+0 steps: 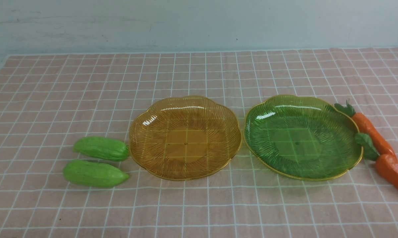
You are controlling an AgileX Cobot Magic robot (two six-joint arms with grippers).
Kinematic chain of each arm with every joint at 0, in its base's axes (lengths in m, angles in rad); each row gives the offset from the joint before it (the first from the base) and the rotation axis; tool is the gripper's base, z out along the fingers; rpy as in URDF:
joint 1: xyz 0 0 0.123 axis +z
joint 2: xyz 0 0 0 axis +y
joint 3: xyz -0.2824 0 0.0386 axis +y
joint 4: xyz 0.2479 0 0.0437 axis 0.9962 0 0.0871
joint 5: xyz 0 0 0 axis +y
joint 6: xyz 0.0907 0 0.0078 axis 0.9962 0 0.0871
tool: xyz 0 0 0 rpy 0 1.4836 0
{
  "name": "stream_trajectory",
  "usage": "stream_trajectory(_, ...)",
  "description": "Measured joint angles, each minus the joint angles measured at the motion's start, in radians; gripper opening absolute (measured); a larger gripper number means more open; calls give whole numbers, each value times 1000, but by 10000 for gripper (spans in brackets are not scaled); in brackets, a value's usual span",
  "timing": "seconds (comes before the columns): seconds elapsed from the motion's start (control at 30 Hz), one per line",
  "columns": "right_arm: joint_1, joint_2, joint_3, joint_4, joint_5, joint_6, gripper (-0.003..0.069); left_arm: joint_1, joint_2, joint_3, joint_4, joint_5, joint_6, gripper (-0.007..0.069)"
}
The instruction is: Put different types of vegetables on the plate.
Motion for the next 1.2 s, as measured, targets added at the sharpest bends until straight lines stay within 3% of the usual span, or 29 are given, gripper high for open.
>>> stream_trajectory(0.23,0,26,-177,-84,-156,-260,-16,0,0,0,0,0,0,-3)
stream_trajectory(0.37,0,250,-368,-155,56,-394,-14,0,0,0,0,0,0,-3)
stream_trajectory(0.5,0,548,-562,-252,402,-406,-10,0,0,0,0,0,0,-3)
stream_trajectory(0.63,0,880,-736,-386,581,-392,-4,0,0,0,0,0,0,-3)
stream_trajectory(0.9,-36,1355,-960,-527,642,-365,29,0,0,0,0,0,0,-3)
stream_trajectory(1.07,-118,1565,-1091,-626,695,-381,115,0,0,0,0,0,0,-3)
stream_trajectory(1.2,-137,1684,-1126,-682,724,-409,230,0,0,0,0,0,0,-3)
